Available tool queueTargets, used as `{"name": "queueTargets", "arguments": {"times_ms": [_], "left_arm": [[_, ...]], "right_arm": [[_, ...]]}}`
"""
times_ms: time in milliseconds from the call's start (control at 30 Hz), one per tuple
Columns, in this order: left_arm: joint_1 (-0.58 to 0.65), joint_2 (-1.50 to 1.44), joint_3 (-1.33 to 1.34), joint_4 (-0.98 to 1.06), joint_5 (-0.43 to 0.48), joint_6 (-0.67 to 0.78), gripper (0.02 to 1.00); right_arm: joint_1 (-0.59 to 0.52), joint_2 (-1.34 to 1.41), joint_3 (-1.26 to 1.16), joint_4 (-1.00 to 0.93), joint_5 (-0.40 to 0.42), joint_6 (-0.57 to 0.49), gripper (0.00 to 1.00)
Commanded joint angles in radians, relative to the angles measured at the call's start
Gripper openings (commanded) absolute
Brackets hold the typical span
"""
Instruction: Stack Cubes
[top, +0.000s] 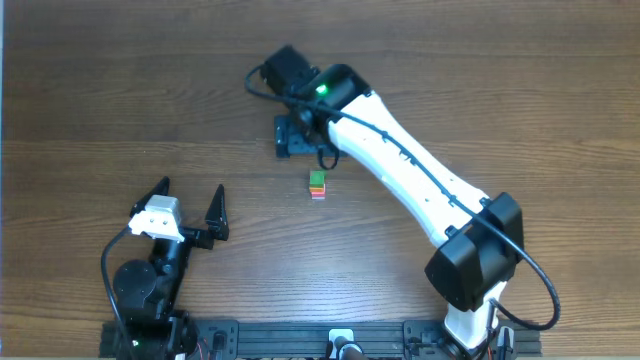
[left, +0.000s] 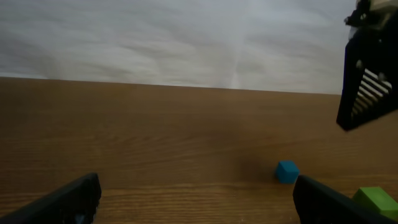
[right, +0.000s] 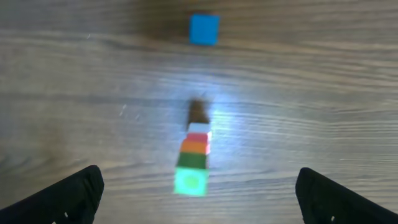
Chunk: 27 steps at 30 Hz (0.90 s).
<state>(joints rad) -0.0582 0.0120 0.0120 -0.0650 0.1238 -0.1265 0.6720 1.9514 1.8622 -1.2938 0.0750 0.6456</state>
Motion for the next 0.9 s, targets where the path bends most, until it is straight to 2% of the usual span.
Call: {"name": "queueTargets", "arguments": {"times_ms": [33, 367, 900], "left_arm": [[-0.005, -0.005, -0.006, 0.0, -0.002, 0.014, 0.998], [-0.005, -0.005, -0.006, -0.001, -0.002, 0.014, 1.0], [-0.005, -0.005, -0.006, 0.0, -0.001, 0.014, 1.0]], "right_arm": [[-0.053, 0.061, 0.016, 0.024, 0.008, -0.087, 0.991], [-0.077, 0.256, 0.024, 0.121, -0.006, -0.154, 0.993], [-0.095, 0.27, 0.036, 0.213, -0.006, -0.177, 0.993]]}}
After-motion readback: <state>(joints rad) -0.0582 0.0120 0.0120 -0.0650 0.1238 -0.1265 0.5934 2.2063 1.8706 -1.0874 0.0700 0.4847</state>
